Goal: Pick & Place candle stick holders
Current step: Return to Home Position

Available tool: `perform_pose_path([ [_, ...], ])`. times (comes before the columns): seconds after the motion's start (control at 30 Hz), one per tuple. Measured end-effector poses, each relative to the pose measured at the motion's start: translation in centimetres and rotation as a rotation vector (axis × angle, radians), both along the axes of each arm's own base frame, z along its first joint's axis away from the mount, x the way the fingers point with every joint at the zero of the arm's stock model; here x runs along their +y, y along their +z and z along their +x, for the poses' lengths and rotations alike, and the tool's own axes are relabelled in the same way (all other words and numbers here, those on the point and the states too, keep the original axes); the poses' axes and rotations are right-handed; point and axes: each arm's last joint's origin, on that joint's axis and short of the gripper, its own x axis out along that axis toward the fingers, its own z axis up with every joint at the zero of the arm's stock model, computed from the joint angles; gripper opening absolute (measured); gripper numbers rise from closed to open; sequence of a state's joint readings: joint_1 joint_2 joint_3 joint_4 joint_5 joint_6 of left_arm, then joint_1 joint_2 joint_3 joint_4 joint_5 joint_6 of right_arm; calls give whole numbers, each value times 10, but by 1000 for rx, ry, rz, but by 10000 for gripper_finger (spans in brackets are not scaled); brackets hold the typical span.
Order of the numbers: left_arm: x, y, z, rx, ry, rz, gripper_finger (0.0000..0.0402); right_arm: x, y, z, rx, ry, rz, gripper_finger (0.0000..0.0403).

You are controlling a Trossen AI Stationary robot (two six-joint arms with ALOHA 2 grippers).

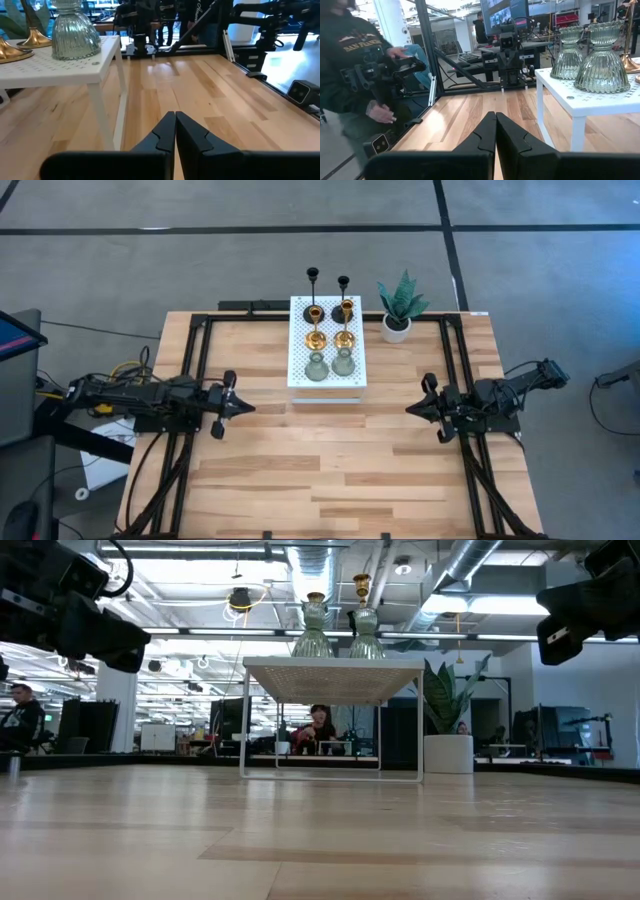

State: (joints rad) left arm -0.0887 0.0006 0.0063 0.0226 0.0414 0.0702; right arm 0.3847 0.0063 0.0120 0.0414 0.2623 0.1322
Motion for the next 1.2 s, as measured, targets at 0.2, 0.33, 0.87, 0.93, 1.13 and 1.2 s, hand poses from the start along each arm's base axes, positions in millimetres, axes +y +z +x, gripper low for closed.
perform_pose_path([
  [0.2, 0, 0, 0, 4, 0, 1, 12, 0, 0, 0, 0, 0, 0, 0],
  [0.33, 0, -1, 1, 9, 0, 1, 12, 0, 0, 0, 1, 0, 0, 0],
  [0.87, 0, 0, 1, 3, 0, 0, 12, 0, 0, 0, 2, 0, -1, 0],
  [0.93, 0, 0, 1, 0, 0, 0, 12, 0, 0, 0, 2, 0, -1, 0],
  [1.13, 0, 1, 1, -7, 0, 0, 12, 0, 0, 0, 2, 0, -1, 0],
  [1.2, 0, 1, 1, -8, 0, 0, 12, 0, 0, 0, 2, 0, -1, 0],
])
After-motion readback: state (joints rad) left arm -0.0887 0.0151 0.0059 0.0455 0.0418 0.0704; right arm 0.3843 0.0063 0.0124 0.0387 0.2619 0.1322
